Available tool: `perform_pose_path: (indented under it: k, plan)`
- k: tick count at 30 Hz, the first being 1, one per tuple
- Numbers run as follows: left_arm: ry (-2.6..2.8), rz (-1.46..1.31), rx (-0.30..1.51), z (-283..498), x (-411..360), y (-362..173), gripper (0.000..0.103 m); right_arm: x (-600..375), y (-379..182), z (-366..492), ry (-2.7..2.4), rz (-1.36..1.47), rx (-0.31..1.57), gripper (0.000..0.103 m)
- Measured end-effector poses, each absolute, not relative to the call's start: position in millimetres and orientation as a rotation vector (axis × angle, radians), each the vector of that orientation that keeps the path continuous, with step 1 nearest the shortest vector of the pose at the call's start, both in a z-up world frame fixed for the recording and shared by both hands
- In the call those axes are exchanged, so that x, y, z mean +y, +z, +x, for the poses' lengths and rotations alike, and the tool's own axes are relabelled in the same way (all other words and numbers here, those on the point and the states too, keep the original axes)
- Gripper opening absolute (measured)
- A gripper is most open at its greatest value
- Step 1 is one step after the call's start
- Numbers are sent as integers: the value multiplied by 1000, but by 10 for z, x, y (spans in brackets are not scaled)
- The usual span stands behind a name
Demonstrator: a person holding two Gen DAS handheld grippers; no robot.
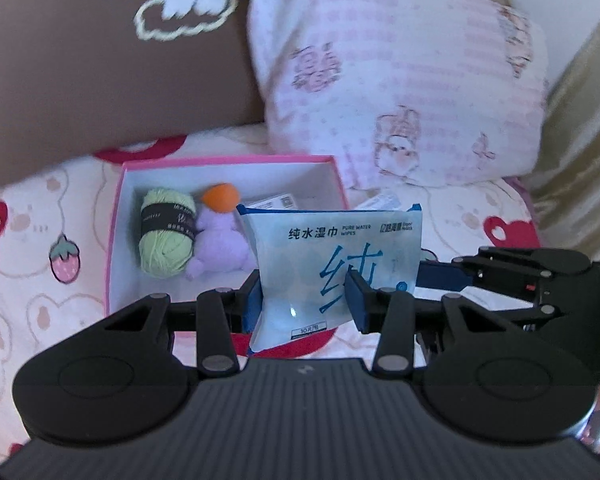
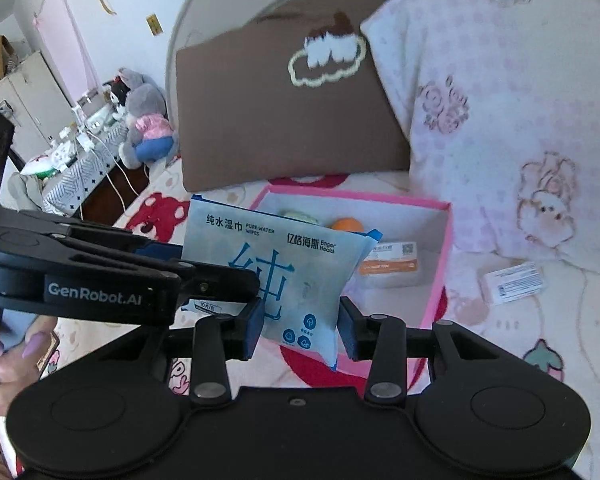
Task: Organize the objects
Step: 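Lower the wet-wipes pack into the pink box beside the plush toy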
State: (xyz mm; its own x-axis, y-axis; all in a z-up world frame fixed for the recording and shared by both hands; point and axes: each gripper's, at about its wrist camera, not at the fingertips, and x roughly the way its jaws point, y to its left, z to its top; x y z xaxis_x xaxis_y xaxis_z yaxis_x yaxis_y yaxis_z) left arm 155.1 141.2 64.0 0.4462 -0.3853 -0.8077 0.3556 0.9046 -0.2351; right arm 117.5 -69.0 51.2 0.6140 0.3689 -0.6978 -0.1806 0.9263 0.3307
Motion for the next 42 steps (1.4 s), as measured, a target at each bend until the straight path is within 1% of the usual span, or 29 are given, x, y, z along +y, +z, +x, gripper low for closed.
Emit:
perform_pose_path:
  k: [7,12,16,24,30,36,40,42]
  plan:
    - [-397,-144,1060,1994,1666,124,42,-531,95,1692,338,216,917,46]
    - [-382,-135,1085,2253,1745,-155,42,-485,-317,2018,355,285,1020,46]
    - [-357,-115,1134,2399,1737,-413,42,-421,-535,2156,352,286,1065,46]
    - [-315,-163,1221,2497,1809,-837,42,-327,-866,2280,337,273,1113,44]
    - [-324,-159,1258,2548,1769,-1029,42,-364,-1055,2343,340,270,1184,44]
    - [-293,-116,1246,2570,1688,-1091,42,-365,-1148,2351,344,267,1207,44]
    - [-229,-160,1265,2586,1763,-1141,47,-361,-1173,2363,352,296,1223,42]
    - [-215,-152,1241,2580,1773,-1125,48,-359,-1158,2375,339,283,1214,42]
